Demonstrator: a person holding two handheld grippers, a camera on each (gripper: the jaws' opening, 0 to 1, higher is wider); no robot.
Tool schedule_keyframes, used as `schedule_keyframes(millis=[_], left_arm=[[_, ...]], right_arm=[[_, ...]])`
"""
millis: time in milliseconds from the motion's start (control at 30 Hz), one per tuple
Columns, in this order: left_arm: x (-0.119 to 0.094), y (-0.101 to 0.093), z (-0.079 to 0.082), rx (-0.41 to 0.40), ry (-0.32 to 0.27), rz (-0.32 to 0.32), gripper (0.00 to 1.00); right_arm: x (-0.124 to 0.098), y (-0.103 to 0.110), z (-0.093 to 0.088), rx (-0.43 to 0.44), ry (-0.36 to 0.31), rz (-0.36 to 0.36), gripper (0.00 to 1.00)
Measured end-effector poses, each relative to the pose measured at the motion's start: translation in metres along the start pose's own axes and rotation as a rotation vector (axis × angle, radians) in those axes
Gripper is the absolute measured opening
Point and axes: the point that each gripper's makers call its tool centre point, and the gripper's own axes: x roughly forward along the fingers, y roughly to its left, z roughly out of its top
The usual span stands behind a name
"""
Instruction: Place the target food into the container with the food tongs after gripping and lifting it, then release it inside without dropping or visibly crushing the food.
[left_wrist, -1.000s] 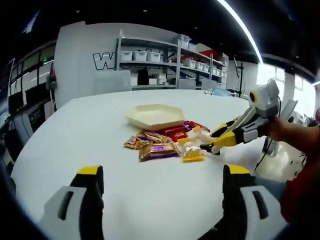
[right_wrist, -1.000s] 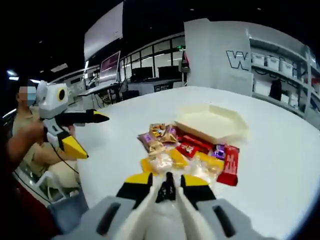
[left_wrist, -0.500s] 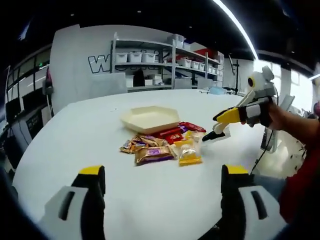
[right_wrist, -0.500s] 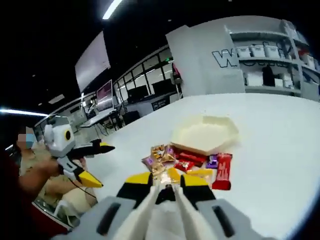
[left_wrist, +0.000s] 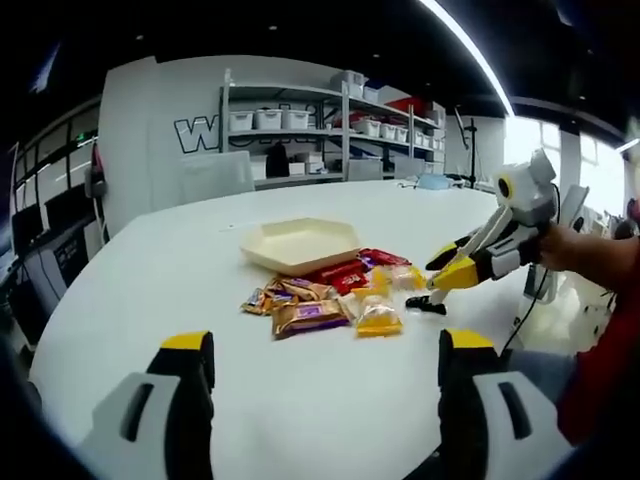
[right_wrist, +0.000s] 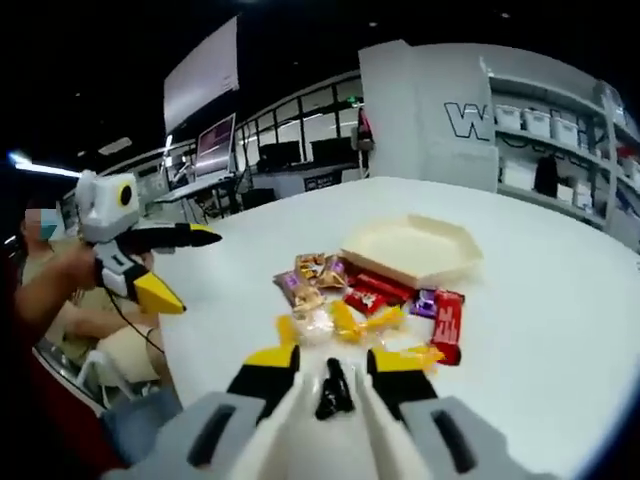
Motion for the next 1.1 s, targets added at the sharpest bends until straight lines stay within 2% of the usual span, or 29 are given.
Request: schedule_keyframes(millis=[33, 67, 200, 233, 267, 300, 333, 367, 400, 467, 600, 700, 800, 900, 933, 967, 1033, 1100], left_arm=[[0.000, 0.000, 0.001, 0.000, -0.002, -0.001, 0.91], [0.000, -0.002, 0.002, -0.007, -0.005, -0.005, 0.91], [-0.001, -0.003, 0.003, -0.022, -0.015, -0.007, 0.91], [-0.001, -0.003, 0.002, -0.018, -0.011, -0.005, 0.90], [-0.001, -0.002, 0.001, -0.011, -0.005, 0.000, 0.90], [-0.001, -0.002, 0.000, -0.009, -0.002, 0.000, 0.90], [0.000, -0.003, 0.000, -0.009, -0.001, -0.001, 0.90], [0.000, -0.003, -0.001, -0.009, 0.001, -0.003, 0.90], [0.001, -0.004, -0.001, -0.008, 0.003, -0.004, 0.90], [0.003, -0.006, -0.002, -0.006, 0.004, -0.006, 0.90], [0.007, -0.008, -0.005, 0.001, 0.011, -0.010, 0.90], [0.008, -0.009, -0.009, 0.038, 0.028, -0.006, 0.91], [0.008, -0.008, -0.011, 0.041, 0.035, -0.004, 0.90], [0.006, -0.007, -0.013, 0.036, 0.036, -0.003, 0.90], [0.006, -0.007, -0.014, 0.036, 0.040, -0.003, 0.90], [0.006, -0.007, -0.015, 0.037, 0.043, -0.001, 0.90], [0.004, -0.005, -0.016, 0.043, 0.047, 0.003, 0.90], [0.003, -0.004, -0.016, 0.044, 0.047, 0.004, 0.90]], right_arm=[[0.000, -0.002, -0.001, 0.001, 0.009, -0.017, 0.22], [0.002, -0.002, -0.002, -0.050, 0.016, -0.015, 0.23], [0.006, 0.002, -0.009, -0.040, 0.064, -0.012, 0.23], [0.005, -0.003, -0.012, -0.062, 0.091, -0.046, 0.23], [0.005, -0.004, -0.018, -0.066, 0.129, -0.049, 0.23], [0.007, -0.003, -0.019, -0.059, 0.136, -0.050, 0.23], [0.007, -0.003, -0.015, -0.046, 0.115, -0.041, 0.23], [0.007, -0.001, -0.018, 0.000, 0.137, -0.027, 0.23], [0.007, -0.003, -0.016, -0.017, 0.127, -0.030, 0.23], [0.006, -0.002, -0.017, -0.057, 0.152, -0.024, 0.21], [0.008, -0.001, -0.017, -0.036, 0.180, -0.014, 0.16], [0.008, -0.002, -0.017, -0.025, 0.171, -0.020, 0.15], [0.007, -0.002, -0.017, -0.007, 0.161, -0.027, 0.14], [0.006, 0.002, -0.014, 0.148, 0.116, 0.023, 0.15], [0.004, -0.002, -0.011, 0.160, 0.088, 0.007, 0.15], [0.001, -0.002, -0.011, 0.154, 0.094, 0.009, 0.14], [-0.003, -0.001, -0.006, 0.204, 0.073, 0.018, 0.15], [-0.008, 0.000, 0.001, 0.217, 0.054, 0.026, 0.15]])
